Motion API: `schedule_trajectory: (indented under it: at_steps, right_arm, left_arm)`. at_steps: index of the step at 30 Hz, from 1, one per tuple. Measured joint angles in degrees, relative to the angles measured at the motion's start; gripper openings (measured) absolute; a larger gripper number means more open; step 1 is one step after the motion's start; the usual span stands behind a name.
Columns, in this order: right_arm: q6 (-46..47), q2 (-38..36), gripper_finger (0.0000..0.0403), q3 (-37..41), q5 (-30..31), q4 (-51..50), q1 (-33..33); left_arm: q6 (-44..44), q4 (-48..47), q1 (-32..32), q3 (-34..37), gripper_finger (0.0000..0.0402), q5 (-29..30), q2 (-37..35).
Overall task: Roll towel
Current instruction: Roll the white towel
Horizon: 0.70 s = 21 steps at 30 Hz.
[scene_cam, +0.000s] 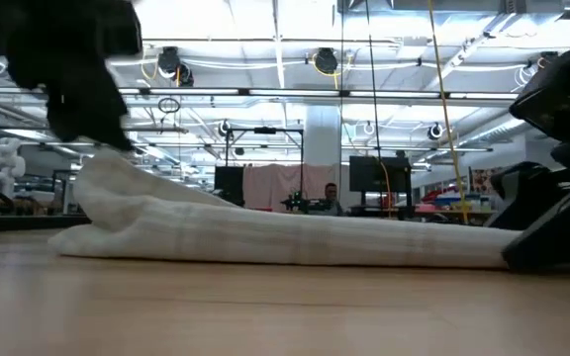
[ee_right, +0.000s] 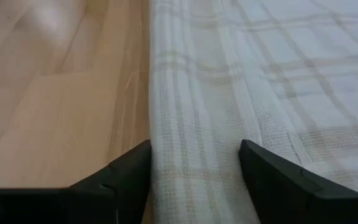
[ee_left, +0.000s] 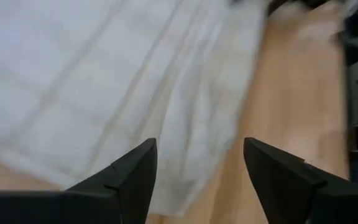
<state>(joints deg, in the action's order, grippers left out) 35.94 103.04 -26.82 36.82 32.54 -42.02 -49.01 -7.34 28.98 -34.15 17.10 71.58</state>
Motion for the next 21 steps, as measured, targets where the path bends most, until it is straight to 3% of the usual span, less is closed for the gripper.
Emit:
schedule_trajectory:
  at_steps: [3, 5, 8, 13, 17, 21]
  right_arm:
    - [0.5, -0.3, 0.0220, 0.0, -0.3, -0.3, 0.0]
    - [1.2, -0.3, 0.0210, 0.0, -0.3, -0.5, 0.3]
    - [1.6, -0.3, 0.0188, 0.1, -0.8, -0.6, 0.9]
    - [2.4, -0.4, 0.0133, 0.0, -3.3, -0.2, 2.5]
    - [2.5, -0.4, 0.0091, 0.1, -4.4, 0.1, 3.1]
    - [2.8, -0.4, 0.0056, 0.1, -6.8, 0.2, 3.6]
  left_arm:
    - [9.1, 5.2, 5.0, 0.0, 0.0244, 7.5, -2.2]
    - [17.0, 11.0, 8.8, -0.1, 0.0244, 12.1, 0.1]
    - [24.7, 18.9, 12.7, -0.1, 0.0244, 15.1, 7.8]
    - [28.4, 34.0, 14.4, -0.2, 0.0244, 15.3, 23.0]
    - [26.2, 31.8, 14.3, -2.3, 0.0244, 19.1, 30.0]
    - [25.5, 25.6, 14.2, -3.8, 0.0244, 24.5, 32.4]
